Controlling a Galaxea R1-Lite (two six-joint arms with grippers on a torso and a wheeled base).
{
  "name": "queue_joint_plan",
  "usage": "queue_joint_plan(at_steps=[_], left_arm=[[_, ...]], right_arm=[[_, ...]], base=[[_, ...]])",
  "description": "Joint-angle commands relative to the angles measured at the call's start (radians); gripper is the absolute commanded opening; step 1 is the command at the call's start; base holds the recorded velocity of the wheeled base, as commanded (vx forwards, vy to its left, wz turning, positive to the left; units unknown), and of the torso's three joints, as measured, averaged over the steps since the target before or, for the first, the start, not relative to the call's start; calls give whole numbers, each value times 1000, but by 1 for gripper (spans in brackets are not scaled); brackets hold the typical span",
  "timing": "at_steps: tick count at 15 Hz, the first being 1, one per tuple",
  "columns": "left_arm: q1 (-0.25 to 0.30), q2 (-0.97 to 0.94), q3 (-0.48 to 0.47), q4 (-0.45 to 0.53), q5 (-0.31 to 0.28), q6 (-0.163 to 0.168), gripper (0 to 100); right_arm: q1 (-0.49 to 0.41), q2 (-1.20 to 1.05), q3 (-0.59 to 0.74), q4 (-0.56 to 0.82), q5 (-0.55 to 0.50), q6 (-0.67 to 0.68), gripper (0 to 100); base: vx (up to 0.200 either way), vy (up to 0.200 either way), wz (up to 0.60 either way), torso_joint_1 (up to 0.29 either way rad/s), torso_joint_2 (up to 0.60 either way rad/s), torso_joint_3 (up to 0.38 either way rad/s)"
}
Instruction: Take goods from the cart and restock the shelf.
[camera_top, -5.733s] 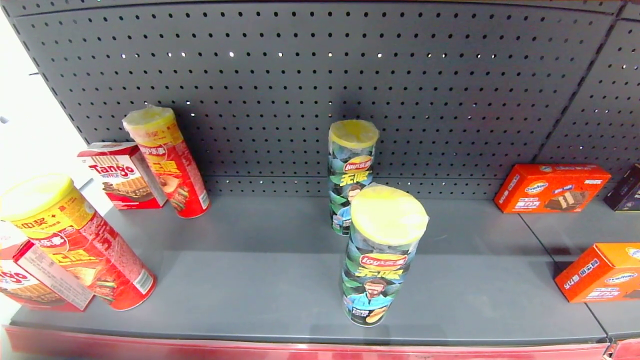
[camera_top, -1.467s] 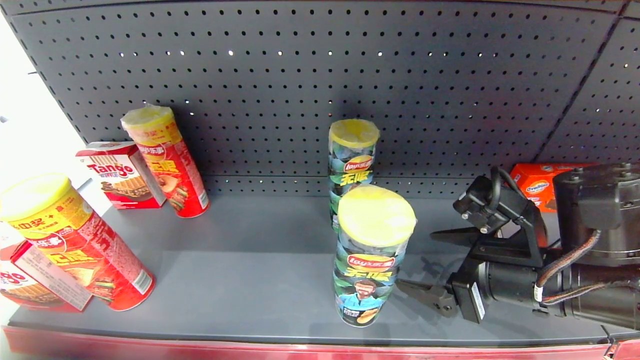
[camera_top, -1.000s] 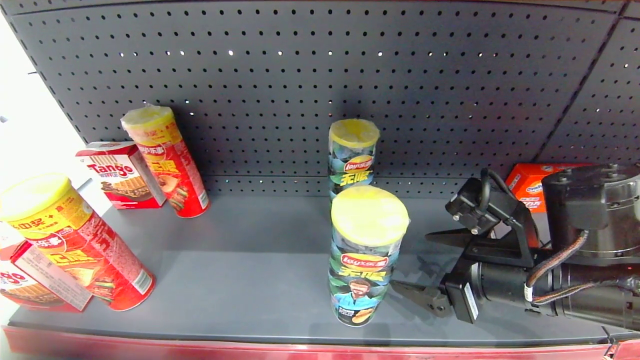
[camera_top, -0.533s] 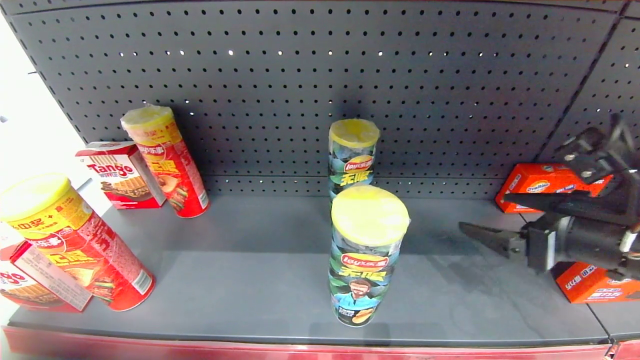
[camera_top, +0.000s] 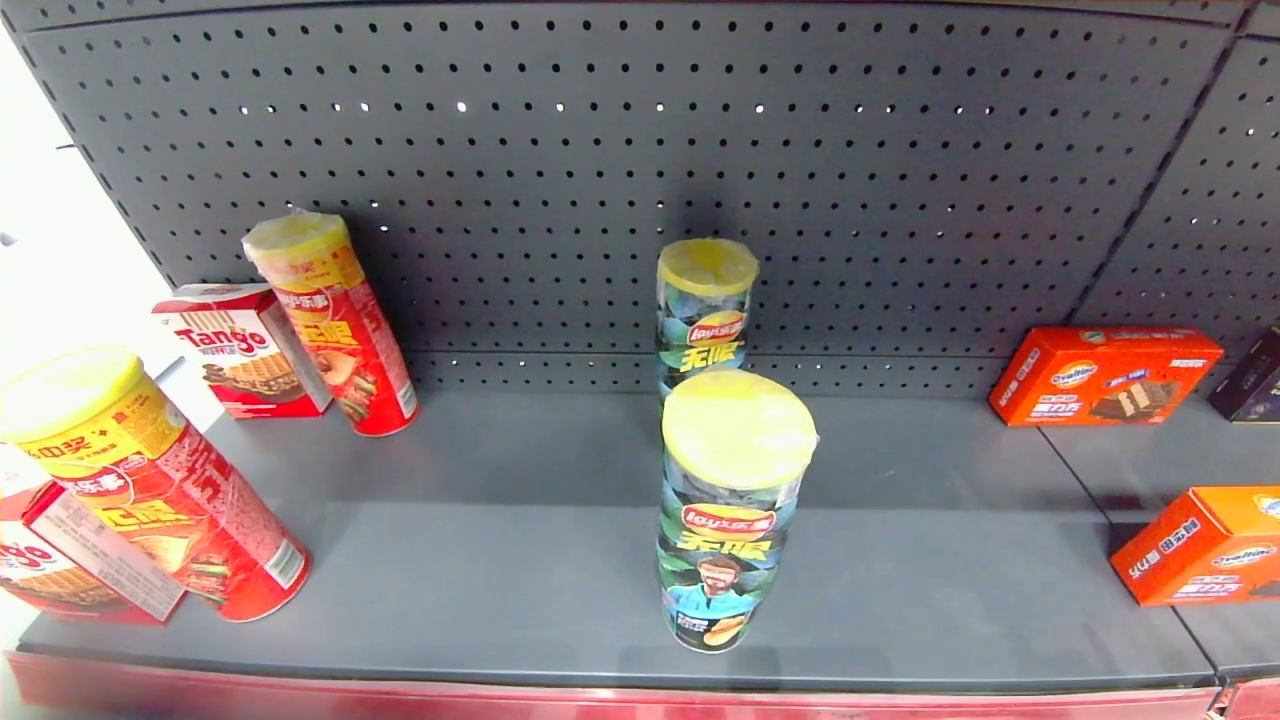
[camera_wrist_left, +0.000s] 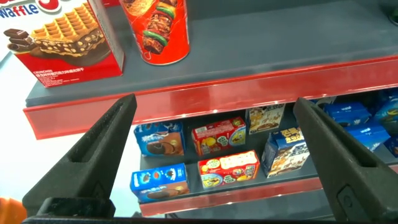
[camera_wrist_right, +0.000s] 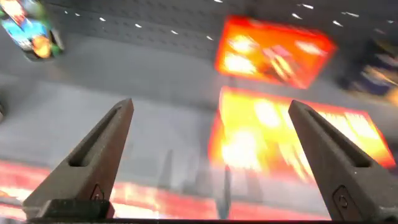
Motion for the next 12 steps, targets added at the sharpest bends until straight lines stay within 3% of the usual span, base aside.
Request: queue_joint_plan(at_steps=[1, 2, 4, 5, 12], left_arm=[[1, 0, 0, 0, 0, 2, 100], [1, 0, 0, 0, 0, 2, 100], [1, 0, 0, 0, -1, 3, 100], [1, 0, 0, 0, -1, 3, 100], [2, 0, 0, 0, -1, 2, 100]], right_arm=[[-80, -415, 159, 194, -3, 5, 100], [-66, -477, 191, 262, -11, 32, 100], [-63, -480, 297, 141, -54, 104, 100], [-63, -480, 297, 213, -43, 109, 100], [-65, -480, 297, 193, -39, 118, 100]], base=[[0, 0, 0, 0, 0, 0], [0, 0, 0, 0, 0, 0], [0, 0, 0, 0, 0, 0], [0, 0, 0, 0, 0, 0], [0, 0, 0, 0, 0, 0]])
